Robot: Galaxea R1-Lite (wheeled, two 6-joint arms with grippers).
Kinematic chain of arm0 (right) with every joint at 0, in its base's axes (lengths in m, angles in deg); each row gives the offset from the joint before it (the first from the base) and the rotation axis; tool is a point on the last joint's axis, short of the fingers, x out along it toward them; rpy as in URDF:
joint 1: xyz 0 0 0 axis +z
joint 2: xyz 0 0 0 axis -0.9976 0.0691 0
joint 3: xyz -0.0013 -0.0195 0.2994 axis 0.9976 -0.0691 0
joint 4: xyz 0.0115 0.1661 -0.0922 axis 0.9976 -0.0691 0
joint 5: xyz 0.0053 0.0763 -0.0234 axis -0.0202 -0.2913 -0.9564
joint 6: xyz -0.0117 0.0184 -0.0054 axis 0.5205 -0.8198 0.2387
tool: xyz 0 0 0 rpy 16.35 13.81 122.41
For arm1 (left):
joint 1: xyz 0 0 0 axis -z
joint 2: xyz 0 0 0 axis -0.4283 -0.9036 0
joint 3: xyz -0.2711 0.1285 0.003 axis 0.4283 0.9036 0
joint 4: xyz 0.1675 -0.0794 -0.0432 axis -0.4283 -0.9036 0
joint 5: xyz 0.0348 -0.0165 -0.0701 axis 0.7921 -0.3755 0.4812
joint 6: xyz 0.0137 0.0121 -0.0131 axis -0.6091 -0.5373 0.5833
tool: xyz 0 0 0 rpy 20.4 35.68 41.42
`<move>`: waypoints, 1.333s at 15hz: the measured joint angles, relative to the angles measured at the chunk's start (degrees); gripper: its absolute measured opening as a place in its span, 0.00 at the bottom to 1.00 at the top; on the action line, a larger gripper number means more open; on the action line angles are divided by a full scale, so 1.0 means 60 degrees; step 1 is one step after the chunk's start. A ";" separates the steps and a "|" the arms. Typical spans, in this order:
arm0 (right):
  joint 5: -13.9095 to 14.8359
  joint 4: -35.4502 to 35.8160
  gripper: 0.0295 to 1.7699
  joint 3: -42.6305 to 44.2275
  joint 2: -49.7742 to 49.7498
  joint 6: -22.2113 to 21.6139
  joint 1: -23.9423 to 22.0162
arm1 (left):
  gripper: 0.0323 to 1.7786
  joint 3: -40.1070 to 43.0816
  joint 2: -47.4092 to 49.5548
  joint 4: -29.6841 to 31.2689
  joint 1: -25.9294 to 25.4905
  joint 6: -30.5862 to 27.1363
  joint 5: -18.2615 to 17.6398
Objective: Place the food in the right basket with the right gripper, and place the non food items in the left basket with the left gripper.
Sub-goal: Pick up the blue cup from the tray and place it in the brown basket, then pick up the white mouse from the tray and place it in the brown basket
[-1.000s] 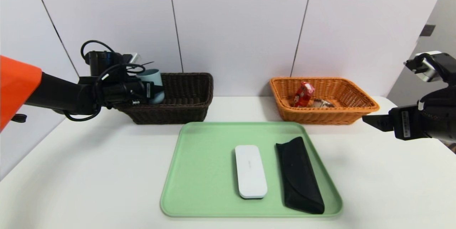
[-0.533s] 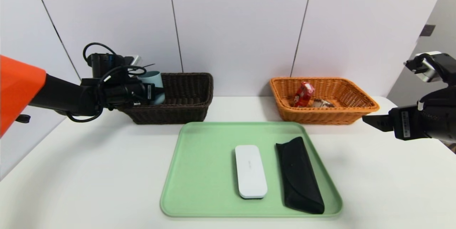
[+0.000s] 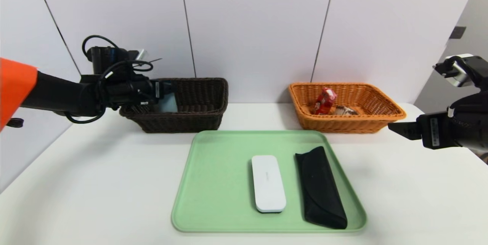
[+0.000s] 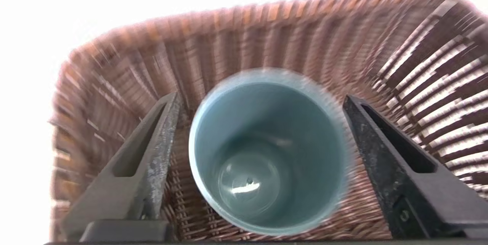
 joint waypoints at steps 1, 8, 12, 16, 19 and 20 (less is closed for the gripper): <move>0.0000 0.0000 0.96 0.0006 -0.0004 -0.0010 0.0000 | 0.87 -0.0274 0.0264 -0.0410 0.0000 0.0037 0.0000; 0.0002 -0.0014 0.96 -0.0067 -0.0033 -0.0055 0.0008 | 0.92 -0.4198 0.2341 -0.7837 0.1034 0.0536 0.0441; 0.0002 -0.0033 0.96 -0.0104 -0.0061 -0.0055 0.0008 | 0.94 -0.5279 0.2560 -1.0996 0.2851 0.1764 0.2127; 0.0002 -0.0024 0.96 -0.0169 -0.0083 -0.0128 0.0008 | 0.94 -0.5360 0.2298 -1.1177 0.4236 0.3320 0.3214; 0.0002 -0.0028 0.96 -0.0209 -0.0087 -0.0175 0.0018 | 0.94 -0.5370 0.1959 -1.1433 0.5380 0.5053 0.4137; 0.0002 -0.0018 0.96 -0.0230 -0.0087 -0.0175 0.0014 | 0.95 -0.5370 0.1831 -1.1502 0.5740 0.5642 0.4307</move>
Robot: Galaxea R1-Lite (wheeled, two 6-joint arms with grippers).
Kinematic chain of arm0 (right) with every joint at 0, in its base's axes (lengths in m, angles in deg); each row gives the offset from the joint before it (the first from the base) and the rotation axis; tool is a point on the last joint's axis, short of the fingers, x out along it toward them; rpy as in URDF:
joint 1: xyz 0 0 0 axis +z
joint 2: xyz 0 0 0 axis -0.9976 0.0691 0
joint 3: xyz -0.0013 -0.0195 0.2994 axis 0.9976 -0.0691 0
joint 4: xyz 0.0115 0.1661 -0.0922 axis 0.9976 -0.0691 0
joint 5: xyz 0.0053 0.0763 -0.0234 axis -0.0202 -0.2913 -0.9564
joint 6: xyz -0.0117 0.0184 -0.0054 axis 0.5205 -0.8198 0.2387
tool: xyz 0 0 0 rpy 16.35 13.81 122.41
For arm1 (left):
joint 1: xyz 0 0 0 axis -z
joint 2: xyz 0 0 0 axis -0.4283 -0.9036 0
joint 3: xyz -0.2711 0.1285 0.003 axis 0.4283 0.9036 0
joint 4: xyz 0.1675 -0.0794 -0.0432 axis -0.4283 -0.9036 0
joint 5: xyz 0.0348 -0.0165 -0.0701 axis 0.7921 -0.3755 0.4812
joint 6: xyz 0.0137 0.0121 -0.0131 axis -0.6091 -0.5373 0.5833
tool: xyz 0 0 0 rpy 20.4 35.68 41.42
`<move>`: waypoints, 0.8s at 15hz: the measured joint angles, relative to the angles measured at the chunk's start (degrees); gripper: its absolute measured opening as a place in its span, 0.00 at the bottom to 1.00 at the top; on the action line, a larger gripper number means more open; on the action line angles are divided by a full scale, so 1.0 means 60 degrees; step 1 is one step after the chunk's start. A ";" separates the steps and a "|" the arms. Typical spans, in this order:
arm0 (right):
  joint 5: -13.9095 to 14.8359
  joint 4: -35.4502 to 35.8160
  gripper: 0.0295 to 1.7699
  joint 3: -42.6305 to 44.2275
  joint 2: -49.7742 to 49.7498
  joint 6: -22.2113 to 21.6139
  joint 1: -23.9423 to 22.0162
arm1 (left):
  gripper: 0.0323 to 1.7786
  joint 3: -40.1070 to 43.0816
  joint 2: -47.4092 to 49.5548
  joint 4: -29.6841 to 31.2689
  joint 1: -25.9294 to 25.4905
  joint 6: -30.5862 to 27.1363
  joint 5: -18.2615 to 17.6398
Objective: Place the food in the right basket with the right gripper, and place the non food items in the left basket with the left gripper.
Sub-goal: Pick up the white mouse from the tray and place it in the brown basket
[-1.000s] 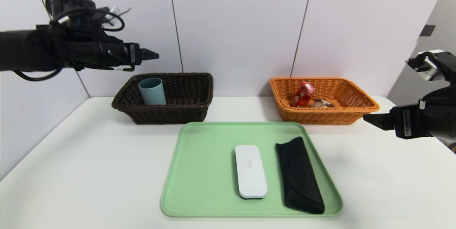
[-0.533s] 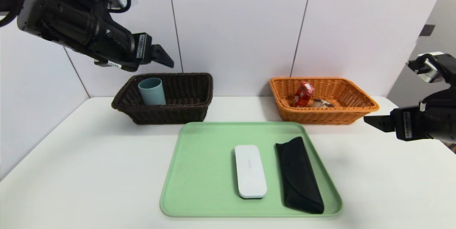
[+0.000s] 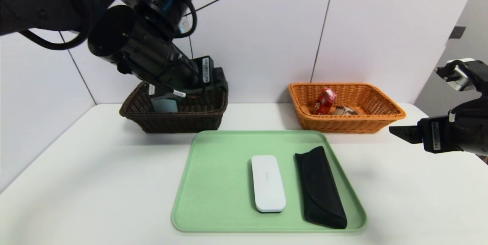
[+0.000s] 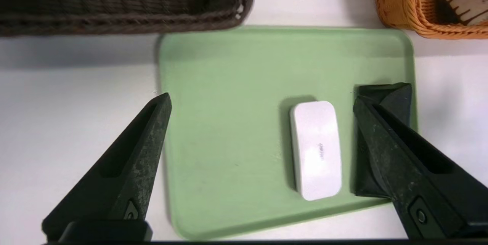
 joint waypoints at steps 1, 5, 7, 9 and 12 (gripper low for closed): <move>0.0000 0.0000 0.96 -0.0030 0.0000 -0.0014 0.0000 | 0.95 -0.0004 -0.0130 0.0000 0.0307 0.0453 0.0156; 0.0000 0.0028 0.96 -0.0256 -0.0065 -0.0232 0.0000 | 0.95 -0.0008 -0.0851 0.0018 0.1313 0.1483 0.0642; -0.0002 0.0022 0.96 -0.0496 -0.0165 -0.0412 0.0004 | 0.95 -0.0004 -0.1282 -0.0010 0.1662 0.1709 0.0656; 0.0012 0.0018 0.96 -0.0679 -0.0258 -0.0467 0.0012 | 0.95 -0.0004 -0.1668 -0.0061 0.1914 0.1690 0.0660; 0.0037 0.0215 0.96 -0.0776 -0.0327 -0.0479 0.0004 | 0.95 -0.0004 -0.2097 -0.0272 0.2196 0.1634 0.0660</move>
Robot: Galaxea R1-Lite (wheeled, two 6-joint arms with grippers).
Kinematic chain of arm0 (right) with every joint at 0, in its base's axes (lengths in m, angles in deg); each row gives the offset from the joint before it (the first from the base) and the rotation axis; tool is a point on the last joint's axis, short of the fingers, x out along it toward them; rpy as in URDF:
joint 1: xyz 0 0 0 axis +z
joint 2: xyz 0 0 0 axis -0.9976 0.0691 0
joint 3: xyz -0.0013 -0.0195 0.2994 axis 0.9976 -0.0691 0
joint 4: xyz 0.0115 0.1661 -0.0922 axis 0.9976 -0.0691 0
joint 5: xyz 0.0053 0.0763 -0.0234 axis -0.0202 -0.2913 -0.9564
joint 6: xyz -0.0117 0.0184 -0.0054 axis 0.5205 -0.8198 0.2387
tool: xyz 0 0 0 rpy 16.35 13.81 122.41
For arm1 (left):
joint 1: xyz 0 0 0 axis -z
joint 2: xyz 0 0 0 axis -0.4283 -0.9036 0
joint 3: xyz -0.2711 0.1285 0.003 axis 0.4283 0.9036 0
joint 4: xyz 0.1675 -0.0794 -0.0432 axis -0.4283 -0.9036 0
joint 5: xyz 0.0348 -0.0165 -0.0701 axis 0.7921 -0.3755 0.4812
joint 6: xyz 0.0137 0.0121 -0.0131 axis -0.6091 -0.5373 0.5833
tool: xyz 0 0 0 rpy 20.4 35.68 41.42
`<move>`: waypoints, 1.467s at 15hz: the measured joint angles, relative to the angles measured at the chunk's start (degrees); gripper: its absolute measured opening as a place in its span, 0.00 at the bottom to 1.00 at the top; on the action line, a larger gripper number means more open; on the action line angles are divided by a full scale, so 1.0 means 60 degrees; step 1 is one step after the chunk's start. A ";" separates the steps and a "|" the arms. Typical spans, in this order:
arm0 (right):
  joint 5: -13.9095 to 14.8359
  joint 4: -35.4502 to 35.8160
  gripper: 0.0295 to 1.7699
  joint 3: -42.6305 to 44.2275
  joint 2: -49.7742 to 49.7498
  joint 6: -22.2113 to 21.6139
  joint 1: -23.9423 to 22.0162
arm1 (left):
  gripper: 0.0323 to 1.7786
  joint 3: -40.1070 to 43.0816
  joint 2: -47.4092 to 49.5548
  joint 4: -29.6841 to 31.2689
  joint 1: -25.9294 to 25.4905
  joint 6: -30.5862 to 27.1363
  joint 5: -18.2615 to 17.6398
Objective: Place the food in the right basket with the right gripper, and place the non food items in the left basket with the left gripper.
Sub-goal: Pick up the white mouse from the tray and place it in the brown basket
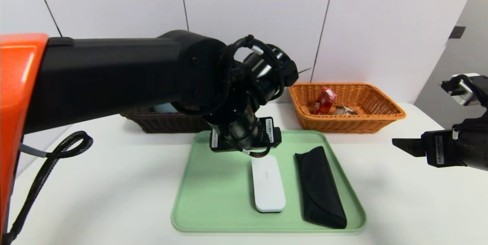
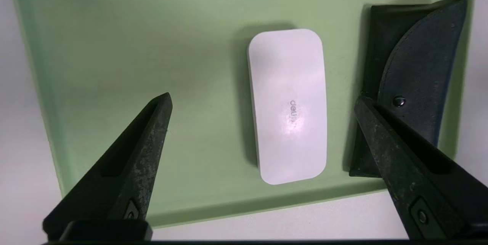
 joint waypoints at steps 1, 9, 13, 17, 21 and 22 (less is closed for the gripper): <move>0.0004 0.0193 0.96 -0.0008 -0.0012 -0.0002 -0.0004 | 0.95 0.0000 -0.0100 0.0010 0.0087 0.0000 -0.0004; 0.0022 0.0547 0.96 -0.0532 -0.0189 -0.0567 -0.0102 | 0.95 0.0004 -0.0500 0.0022 0.0624 0.0018 -0.0014; 0.0073 0.0557 0.96 -0.0766 -0.0242 -0.0565 -0.0110 | 0.95 0.0000 -0.0679 0.0018 0.0703 0.0010 -0.0014; 0.0081 0.0561 0.96 -0.0803 -0.0317 -0.0612 -0.0110 | 0.95 0.0000 -0.0937 0.0061 0.0715 -0.0004 -0.0018; 0.0077 0.0561 0.96 -0.0922 -0.0394 -0.0622 -0.0146 | 0.95 0.0000 -0.1282 0.0079 0.0715 -0.0234 -0.0018; 0.0077 0.0565 0.96 -0.0929 -0.0400 -0.0618 -0.0148 | 0.95 -0.0010 -0.1359 0.0083 0.0715 -0.0260 -0.0012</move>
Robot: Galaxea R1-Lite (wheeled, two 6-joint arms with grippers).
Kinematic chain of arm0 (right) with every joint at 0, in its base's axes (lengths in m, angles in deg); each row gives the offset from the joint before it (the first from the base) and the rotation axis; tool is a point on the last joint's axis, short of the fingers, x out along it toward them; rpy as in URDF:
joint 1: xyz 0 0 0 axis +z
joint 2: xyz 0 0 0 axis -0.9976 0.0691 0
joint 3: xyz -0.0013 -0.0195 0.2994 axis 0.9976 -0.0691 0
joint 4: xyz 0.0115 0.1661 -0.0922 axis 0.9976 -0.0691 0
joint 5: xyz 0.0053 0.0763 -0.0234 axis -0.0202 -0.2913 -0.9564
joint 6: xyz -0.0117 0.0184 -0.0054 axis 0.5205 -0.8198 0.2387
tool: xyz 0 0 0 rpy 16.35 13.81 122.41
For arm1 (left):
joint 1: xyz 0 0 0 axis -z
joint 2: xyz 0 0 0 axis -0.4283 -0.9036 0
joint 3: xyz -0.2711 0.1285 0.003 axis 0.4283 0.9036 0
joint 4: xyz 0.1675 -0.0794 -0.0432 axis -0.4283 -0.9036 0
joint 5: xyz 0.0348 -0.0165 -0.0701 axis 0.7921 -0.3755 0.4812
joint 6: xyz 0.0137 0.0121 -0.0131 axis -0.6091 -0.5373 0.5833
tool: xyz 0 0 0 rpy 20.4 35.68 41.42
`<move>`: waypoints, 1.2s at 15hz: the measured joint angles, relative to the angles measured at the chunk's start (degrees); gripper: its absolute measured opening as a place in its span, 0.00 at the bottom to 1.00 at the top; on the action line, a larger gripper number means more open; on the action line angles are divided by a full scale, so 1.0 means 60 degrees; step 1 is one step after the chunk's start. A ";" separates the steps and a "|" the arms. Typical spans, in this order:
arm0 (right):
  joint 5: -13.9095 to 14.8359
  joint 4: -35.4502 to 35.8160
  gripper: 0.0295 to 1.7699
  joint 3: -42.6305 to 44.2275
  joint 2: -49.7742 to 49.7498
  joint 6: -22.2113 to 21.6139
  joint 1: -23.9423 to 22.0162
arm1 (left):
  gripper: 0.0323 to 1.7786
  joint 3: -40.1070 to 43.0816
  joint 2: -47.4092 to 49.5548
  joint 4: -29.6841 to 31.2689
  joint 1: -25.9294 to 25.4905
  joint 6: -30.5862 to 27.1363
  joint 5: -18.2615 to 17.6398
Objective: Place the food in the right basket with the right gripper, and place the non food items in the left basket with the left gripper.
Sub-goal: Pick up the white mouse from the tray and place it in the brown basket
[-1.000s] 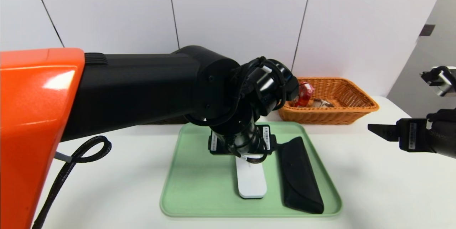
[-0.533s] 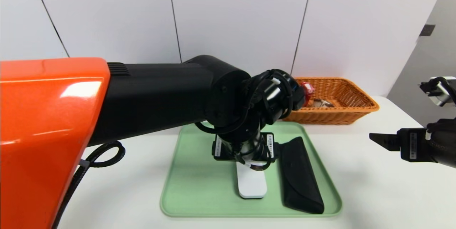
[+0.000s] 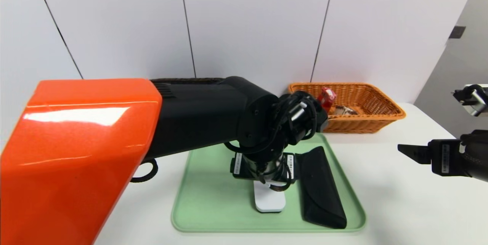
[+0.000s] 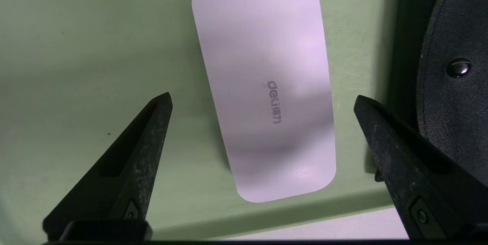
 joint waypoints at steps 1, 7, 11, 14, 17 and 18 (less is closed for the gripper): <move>0.0000 0.0004 0.96 -0.0008 -0.0004 0.0000 0.0000 | 0.95 -0.0037 -0.0073 0.0004 0.0000 -0.0002 0.0008; 0.0004 0.0000 0.96 -0.0016 -0.0004 -0.0016 -0.0004 | 0.95 -0.0073 -0.0390 0.0152 0.0000 0.0008 0.0008; 0.0000 -0.0004 0.96 -0.0049 -0.0008 -0.0030 -0.0004 | 0.95 -0.0069 -0.0506 0.0197 -0.0008 0.0000 0.0071; -0.0004 -0.0004 0.96 -0.0067 -0.0022 -0.0026 -0.0004 | 0.95 -0.0065 -0.0555 0.0201 -0.0014 0.0008 0.0081; -0.0010 -0.0004 0.96 -0.0069 -0.0041 -0.0004 -0.0014 | 0.73 -0.0063 -0.0589 0.0197 -0.0014 0.0033 0.0100; -0.0014 -0.0004 0.96 -0.0069 -0.0041 0.0000 -0.0018 | 0.65 -0.0063 -0.0601 0.0211 -0.0014 0.0037 0.0146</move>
